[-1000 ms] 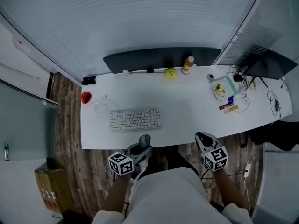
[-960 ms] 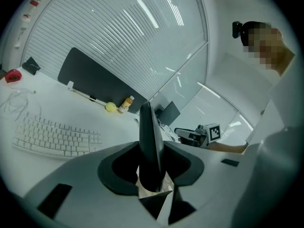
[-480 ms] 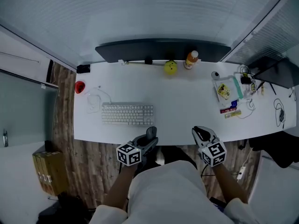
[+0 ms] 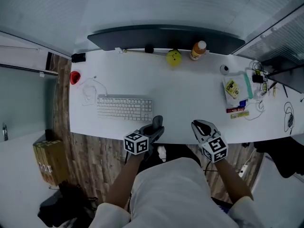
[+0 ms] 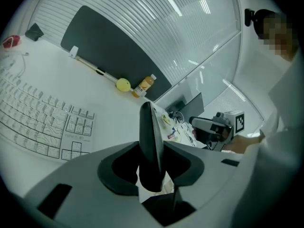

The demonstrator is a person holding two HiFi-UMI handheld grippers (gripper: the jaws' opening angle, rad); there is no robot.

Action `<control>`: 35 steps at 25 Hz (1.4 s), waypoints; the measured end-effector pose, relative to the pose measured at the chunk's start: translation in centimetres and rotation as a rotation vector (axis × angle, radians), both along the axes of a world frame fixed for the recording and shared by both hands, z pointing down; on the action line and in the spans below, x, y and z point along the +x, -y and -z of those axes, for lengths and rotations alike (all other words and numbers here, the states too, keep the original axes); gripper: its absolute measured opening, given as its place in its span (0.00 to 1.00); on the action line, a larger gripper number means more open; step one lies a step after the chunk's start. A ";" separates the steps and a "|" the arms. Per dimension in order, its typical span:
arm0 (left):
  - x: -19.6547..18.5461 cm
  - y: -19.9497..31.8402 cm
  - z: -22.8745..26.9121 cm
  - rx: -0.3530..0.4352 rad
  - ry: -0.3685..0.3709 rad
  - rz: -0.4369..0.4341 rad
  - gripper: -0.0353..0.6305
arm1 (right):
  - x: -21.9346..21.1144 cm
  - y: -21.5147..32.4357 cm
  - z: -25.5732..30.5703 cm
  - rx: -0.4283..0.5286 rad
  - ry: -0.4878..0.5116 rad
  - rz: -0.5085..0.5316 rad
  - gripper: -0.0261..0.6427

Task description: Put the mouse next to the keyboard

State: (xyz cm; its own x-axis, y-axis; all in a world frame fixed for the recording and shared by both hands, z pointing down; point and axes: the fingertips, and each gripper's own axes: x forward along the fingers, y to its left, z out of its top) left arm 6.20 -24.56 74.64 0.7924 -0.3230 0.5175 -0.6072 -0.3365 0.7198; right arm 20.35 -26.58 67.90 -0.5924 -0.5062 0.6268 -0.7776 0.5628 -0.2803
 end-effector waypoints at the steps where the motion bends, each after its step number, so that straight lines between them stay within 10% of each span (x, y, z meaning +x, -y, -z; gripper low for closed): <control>1: 0.2 0.3 -0.5 -0.010 0.004 0.004 0.27 | 0.0 0.2 -0.3 -0.007 0.001 0.004 0.11; 14: 2.0 3.0 -9.3 -0.173 0.170 0.092 0.27 | 0.4 0.4 -3.3 -0.082 0.017 0.036 0.11; 35: 2.7 4.8 -11.3 -0.010 0.358 0.071 0.41 | 1.1 0.1 -5.0 -0.147 0.045 0.029 0.11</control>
State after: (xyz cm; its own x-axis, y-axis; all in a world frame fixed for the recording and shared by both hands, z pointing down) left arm 8.88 -29.34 85.97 0.5364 -0.3647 0.7611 -0.8428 -0.2784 0.4605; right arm 21.49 -26.69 72.91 -0.6347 -0.3930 0.6653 -0.7463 0.5352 -0.3958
